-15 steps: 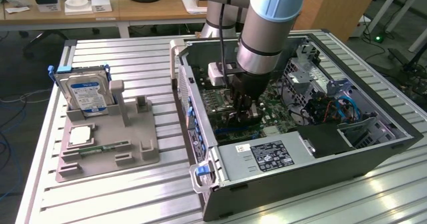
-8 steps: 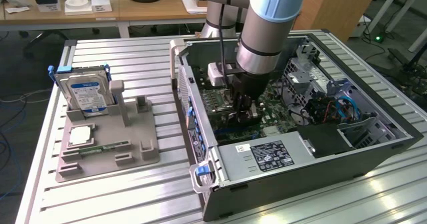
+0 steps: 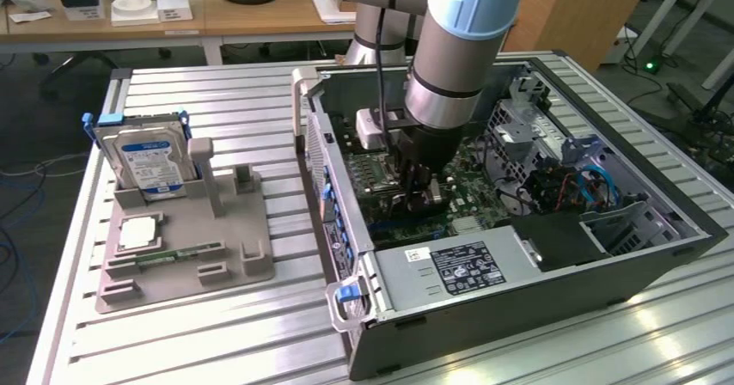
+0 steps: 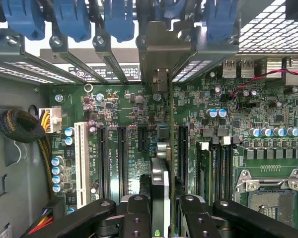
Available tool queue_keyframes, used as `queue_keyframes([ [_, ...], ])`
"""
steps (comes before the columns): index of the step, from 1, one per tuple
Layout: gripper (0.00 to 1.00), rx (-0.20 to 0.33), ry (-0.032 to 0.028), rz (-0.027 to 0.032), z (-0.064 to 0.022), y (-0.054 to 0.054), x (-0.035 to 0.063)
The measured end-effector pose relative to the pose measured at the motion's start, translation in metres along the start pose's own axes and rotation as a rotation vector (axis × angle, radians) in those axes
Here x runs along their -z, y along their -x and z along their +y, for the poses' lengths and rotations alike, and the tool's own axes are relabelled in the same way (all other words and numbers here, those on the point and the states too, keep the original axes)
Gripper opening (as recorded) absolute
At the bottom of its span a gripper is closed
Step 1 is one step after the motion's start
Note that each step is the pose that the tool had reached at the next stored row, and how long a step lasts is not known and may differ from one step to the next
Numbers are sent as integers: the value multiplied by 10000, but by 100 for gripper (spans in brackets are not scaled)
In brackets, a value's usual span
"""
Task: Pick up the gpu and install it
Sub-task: 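Insert the gpu into the slot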
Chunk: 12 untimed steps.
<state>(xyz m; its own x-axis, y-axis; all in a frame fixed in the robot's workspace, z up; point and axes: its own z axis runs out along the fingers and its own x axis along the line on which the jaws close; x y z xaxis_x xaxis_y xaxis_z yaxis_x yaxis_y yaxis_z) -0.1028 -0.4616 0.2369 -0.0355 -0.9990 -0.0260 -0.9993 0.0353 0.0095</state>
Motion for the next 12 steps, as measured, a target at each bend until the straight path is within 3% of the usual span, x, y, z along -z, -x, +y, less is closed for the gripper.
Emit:
queue_keyframes([
  [12, 27, 1, 0, 1, -1, -1, -46],
])
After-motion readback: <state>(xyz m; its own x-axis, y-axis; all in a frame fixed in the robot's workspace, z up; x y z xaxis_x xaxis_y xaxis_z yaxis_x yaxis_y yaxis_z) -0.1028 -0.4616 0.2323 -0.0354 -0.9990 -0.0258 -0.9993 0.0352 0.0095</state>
